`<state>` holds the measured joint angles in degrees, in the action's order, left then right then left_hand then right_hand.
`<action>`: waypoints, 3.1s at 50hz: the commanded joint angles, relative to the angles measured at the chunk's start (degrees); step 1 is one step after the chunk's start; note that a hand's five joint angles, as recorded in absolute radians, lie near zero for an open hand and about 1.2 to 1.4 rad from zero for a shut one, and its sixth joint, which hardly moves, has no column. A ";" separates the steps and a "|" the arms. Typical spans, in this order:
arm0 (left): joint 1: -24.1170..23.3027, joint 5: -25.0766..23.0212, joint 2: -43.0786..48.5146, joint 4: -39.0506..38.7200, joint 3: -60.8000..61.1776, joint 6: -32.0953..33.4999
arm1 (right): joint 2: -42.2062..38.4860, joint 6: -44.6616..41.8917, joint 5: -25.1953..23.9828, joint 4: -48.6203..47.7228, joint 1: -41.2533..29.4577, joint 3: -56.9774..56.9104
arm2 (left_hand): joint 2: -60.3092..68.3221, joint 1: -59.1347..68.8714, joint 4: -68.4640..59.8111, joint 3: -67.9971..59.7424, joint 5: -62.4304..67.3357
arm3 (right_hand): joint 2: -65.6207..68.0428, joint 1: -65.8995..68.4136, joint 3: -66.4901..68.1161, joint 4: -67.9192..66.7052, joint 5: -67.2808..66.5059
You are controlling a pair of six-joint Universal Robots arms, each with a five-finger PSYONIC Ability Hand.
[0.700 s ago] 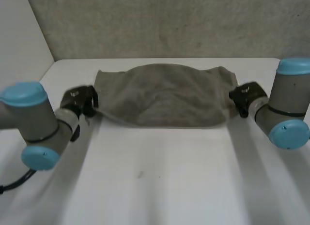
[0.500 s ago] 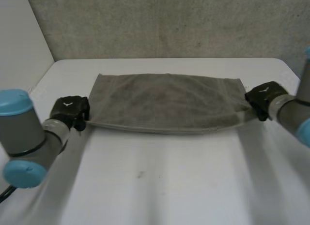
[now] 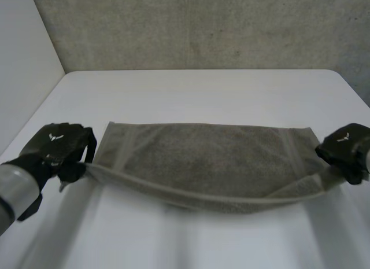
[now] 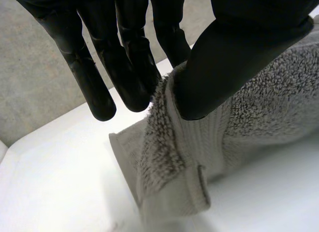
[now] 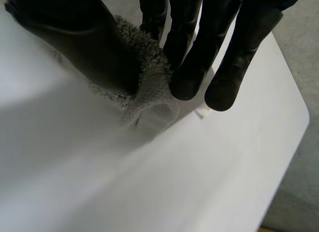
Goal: Fold the towel.
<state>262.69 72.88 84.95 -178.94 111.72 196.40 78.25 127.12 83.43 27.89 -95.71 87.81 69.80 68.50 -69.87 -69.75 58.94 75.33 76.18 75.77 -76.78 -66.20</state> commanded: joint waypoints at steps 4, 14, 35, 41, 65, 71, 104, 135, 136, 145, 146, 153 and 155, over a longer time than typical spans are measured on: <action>-4.19 4.02 28.65 -6.86 -20.80 -0.58 | -19.89 12.72 0.68 -3.80 -2.20 -17.23 | 10.20 11.50 -10.13 -10.25 11.06 | 4.67 3.82 4.23 -3.22 -3.80; -5.96 6.22 44.77 -7.47 -40.18 -2.08 | -33.76 19.21 7.10 -5.55 -2.99 -35.57 | 10.20 11.50 -10.13 -10.25 11.06 | 4.67 3.82 4.23 -3.22 -3.80; -9.30 9.48 55.76 -7.82 -55.21 -3.83 | -43.99 23.16 12.81 -6.18 -6.42 -53.97 | -59.80 -58.50 59.87 59.75 -58.94 | -65.33 -66.18 -65.77 66.78 66.20; -9.30 9.74 51.29 -7.82 -53.37 -6.99 | -34.25 32.47 12.38 -7.75 -5.72 -52.75 | -59.80 -58.50 59.87 59.75 -58.94 | -65.33 -66.18 -65.77 66.78 66.20; -8.51 9.74 22.19 -21.87 -13.30 -18.16 | -11.54 18.08 -1.68 -34.09 -1.06 7.97 | -59.80 -58.50 59.87 59.75 -58.94 | -45.07 -45.92 -45.51 46.53 45.94; -8.60 9.83 22.10 -25.66 -10.74 -18.16 | -14.53 16.32 -4.06 -42.38 0.61 11.42 | -59.80 -58.50 59.87 59.75 -58.94 | -34.82 -35.67 -35.26 36.27 35.69; -8.42 9.83 21.92 -25.84 -8.62 -18.16 | -19.10 -0.89 1.30 -34.66 20.48 0.18 | -59.59 -58.28 59.65 59.53 -58.72 | 4.67 3.82 4.23 -3.22 -3.80; -8.69 9.83 20.87 -25.93 -7.92 -18.16 | -32.74 13.24 2.08 -35.71 -43.69 -19.35 | -59.59 -58.28 59.65 59.53 -58.72 | -61.76 -62.61 -62.20 63.22 62.63; -8.86 9.91 20.87 -25.84 -7.92 -18.07 | -30.72 13.42 3.14 -35.71 -43.16 -18.73 | -59.59 -58.28 59.65 59.53 -58.72 | -65.33 -66.18 -65.77 66.78 66.20; -9.30 9.83 20.95 -26.02 -7.66 -18.07 | -15.43 24.47 5.35 -35.62 -31.58 -5.22 | -59.59 -58.28 59.65 59.53 -58.72 | -65.33 -66.18 -65.77 66.78 66.20; -9.30 9.83 20.95 -26.02 -7.66 -18.07 | -15.41 24.49 5.34 -35.62 -31.56 -5.19 | -59.59 -58.28 59.65 59.53 -58.72 | -65.33 -66.18 -65.77 66.78 66.20; -10.26 9.83 21.04 -26.02 -7.57 -18.07 | -11.89 28.63 -3.43 -35.88 -19.27 6.92 | -59.25 -57.95 59.32 59.20 -58.39 | -65.33 -66.18 -65.77 66.78 66.20; -11.14 9.74 21.04 -26.02 -7.57 -18.07 | -11.89 28.63 -5.01 -36.41 -17.34 8.59 | -58.92 -57.61 58.98 58.86 -58.05 | -63.44 -64.29 -63.88 64.90 64.31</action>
<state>253.12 82.71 105.94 -204.96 104.11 178.33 65.70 154.74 85.06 -7.51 -121.08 88.66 9.42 9.89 -9.53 -9.50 1.64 14.26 13.20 13.99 -14.79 -3.25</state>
